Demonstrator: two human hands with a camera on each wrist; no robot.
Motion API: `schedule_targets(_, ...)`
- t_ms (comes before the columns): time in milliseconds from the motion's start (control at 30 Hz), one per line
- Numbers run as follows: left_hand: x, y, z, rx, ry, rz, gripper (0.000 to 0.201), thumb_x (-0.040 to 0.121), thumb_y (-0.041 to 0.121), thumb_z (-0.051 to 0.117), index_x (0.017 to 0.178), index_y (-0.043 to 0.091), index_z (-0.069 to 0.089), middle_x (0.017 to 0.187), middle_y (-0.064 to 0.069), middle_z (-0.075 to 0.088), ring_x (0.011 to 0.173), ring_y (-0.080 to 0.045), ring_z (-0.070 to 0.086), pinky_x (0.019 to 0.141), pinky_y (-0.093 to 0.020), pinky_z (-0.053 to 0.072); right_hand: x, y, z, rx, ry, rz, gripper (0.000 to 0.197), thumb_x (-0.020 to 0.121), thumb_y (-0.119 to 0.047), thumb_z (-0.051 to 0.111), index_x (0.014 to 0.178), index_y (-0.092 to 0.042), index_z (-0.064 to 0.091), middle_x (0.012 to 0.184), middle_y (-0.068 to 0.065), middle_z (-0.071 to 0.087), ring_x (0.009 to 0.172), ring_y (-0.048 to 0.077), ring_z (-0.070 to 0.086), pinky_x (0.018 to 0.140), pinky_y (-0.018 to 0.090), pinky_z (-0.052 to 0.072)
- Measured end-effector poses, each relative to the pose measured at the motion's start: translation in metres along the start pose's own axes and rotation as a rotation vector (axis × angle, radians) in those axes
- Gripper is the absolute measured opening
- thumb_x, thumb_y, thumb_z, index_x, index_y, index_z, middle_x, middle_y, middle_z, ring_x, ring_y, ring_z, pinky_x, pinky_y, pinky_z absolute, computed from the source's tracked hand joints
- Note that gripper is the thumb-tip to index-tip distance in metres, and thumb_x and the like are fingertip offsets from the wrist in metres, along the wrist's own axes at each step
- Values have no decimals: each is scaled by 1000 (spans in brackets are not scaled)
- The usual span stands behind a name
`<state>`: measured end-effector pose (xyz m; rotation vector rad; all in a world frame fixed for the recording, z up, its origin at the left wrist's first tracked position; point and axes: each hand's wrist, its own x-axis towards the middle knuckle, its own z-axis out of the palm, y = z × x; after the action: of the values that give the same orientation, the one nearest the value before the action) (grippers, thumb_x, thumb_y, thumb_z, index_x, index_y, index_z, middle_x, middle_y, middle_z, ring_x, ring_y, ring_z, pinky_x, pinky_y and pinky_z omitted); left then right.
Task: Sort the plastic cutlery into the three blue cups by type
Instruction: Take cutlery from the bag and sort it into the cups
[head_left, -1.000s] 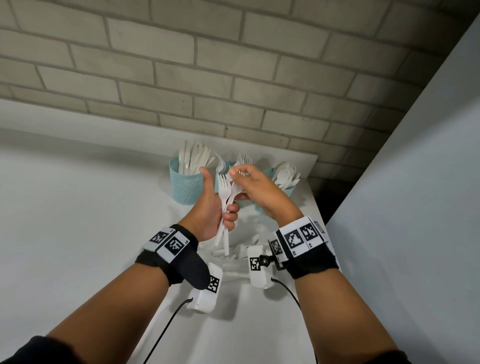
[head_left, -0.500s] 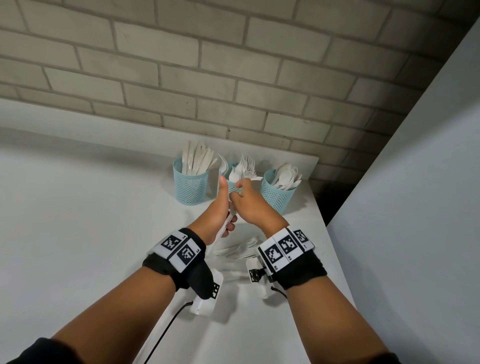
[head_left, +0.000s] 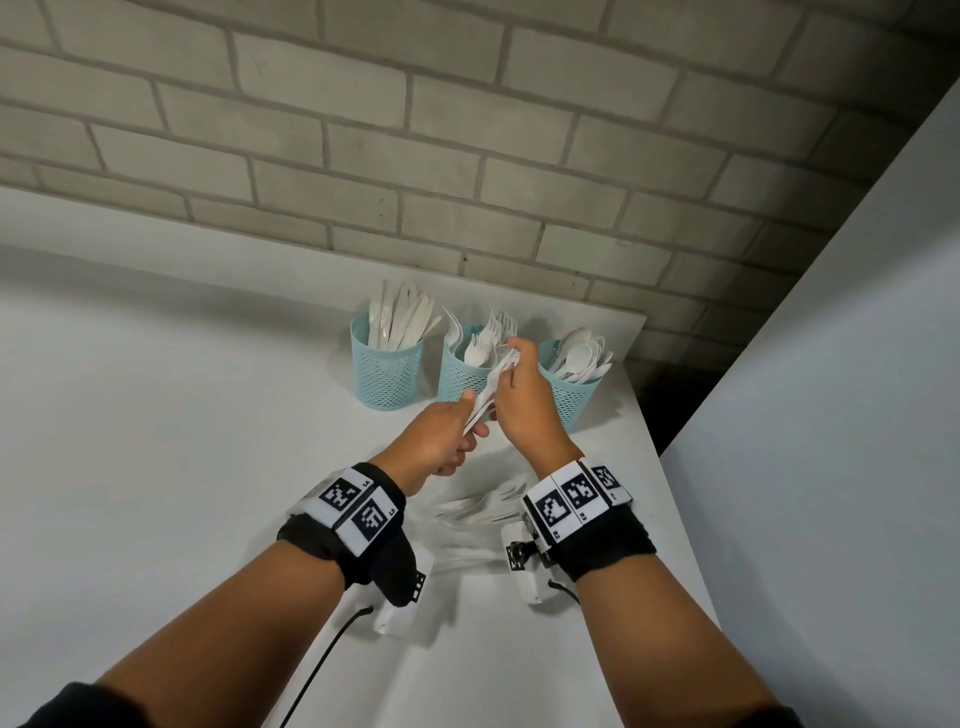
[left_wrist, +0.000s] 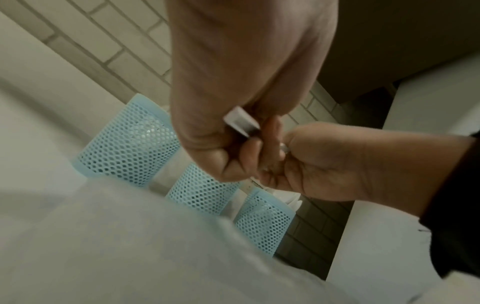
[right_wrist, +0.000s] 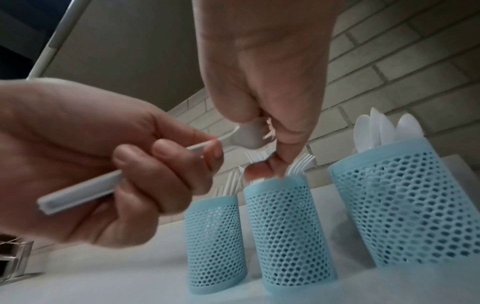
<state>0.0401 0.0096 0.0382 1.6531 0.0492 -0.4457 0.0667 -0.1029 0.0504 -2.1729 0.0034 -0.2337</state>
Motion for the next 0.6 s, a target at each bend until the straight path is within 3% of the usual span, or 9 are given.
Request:
schedule_targets(100,2,-2,-1,32,57,94,39,102,33,30,87,7,56,62,0,45,46,-11,37,48,-21,28,3,0,1,80,-49,105,34,100,-9,28,133,-15,34,107,20,57,65,27,58,40,22,48)
schedule_targets(167,3,-4,-3,33,59,98,37,102,32,29,90,9,56,63,-2,53,41,-9,44,47,-19,33,5,-1,1,41,-23,83,33,100,-12,29,133,-15,34,104,20,61,67,29,62,44,27,52)
schedule_targets(233,3,-5,-4,21,19,79,39,102,35,27,88,12,55,61,-2,53,37,-8,44,46,-19,33,7,0,0,41,102,24,30,102,-17,29,131,-12,37,95,15,64,68,22,61,57,33,54)
schedule_targets(300,3,-6,-6,12,-23,53,41,102,39,26,88,14,56,58,-1,48,37,-8,38,45,-18,31,10,2,0,130,160,23,31,102,-22,29,131,-11,38,89,3,63,67,13,58,62,29,55)
schedule_targets(367,4,-6,-9,-12,-70,38,42,102,39,25,90,13,56,56,0,43,36,-7,33,42,-15,27,13,2,1,349,58,132,32,101,-24,34,132,-14,35,85,-3,62,67,9,60,58,23,53)
schedule_targets(467,6,-6,-14,-48,-106,29,48,101,43,25,90,12,60,53,3,42,37,-7,32,42,-16,26,19,-5,-3,586,-115,269,24,98,-15,46,120,-8,46,96,17,67,69,22,65,59,30,58)
schedule_targets(533,8,-6,-16,-70,-43,26,55,100,48,23,91,12,63,55,2,46,41,-8,38,47,-19,32,32,-6,-7,561,-3,245,7,95,-10,50,96,-8,57,91,19,67,73,28,66,65,36,60)
schedule_targets(600,9,-6,-19,-49,94,55,55,99,49,24,95,10,62,64,-1,54,50,-10,49,54,-21,40,48,-9,-14,497,258,149,15,94,-12,53,80,-19,55,86,14,66,78,32,67,74,48,58)
